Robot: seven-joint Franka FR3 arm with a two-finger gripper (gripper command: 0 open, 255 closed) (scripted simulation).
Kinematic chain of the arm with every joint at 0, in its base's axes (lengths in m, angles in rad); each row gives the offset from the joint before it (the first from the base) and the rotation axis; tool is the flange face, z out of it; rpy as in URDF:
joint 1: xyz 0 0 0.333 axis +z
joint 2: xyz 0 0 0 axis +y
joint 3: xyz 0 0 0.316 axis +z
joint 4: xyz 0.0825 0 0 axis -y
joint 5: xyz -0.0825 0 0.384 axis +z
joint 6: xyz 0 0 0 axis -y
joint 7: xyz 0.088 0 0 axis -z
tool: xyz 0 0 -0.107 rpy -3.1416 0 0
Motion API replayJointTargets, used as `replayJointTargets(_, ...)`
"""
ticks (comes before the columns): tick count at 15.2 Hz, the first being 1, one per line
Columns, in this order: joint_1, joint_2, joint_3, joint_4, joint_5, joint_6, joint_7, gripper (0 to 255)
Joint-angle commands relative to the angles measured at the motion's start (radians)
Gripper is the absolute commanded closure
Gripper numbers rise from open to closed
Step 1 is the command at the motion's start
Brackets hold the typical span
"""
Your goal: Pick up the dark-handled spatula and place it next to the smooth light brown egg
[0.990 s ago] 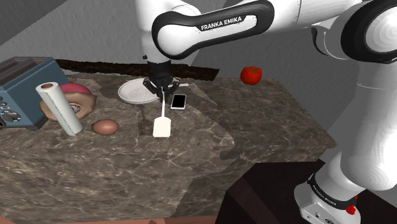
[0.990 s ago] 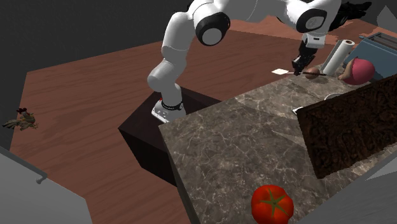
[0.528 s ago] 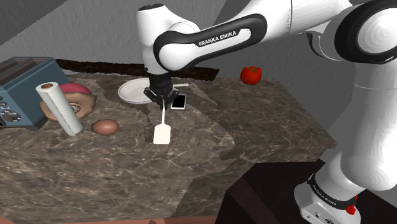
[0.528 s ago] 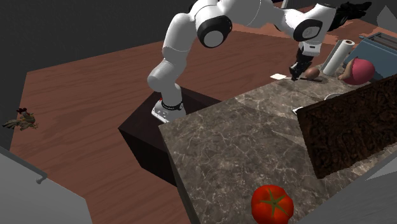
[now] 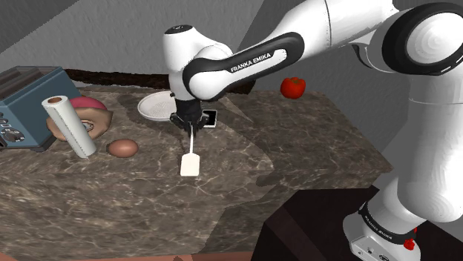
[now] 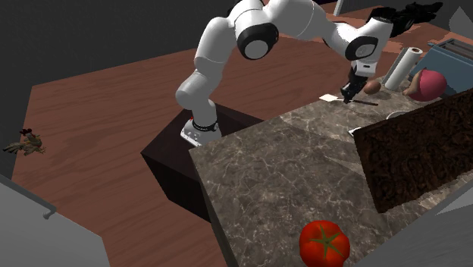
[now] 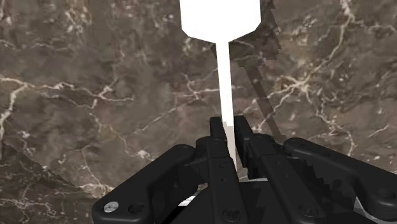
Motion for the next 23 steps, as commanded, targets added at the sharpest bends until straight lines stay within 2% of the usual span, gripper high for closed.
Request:
replayJointTargets(1,0.001,0.011,-0.005,-0.013,-0.008,0.022,0.005,255)
replayJointTargets(7,0.008,0.044,-0.019,-0.047,-0.035,0.083,0.025,255)
replayJointTargets(15,0.008,0.044,-0.019,-0.047,-0.035,0.083,0.025,255)
replayJointTargets(16,0.008,0.044,-0.019,-0.047,-0.035,0.083,0.025,0)
replayJointTargets(21,0.008,0.044,-0.019,-0.047,-0.035,0.083,0.025,0)
replayJointTargets(23,0.003,0.013,-0.006,-0.022,-0.012,0.033,0.011,0)
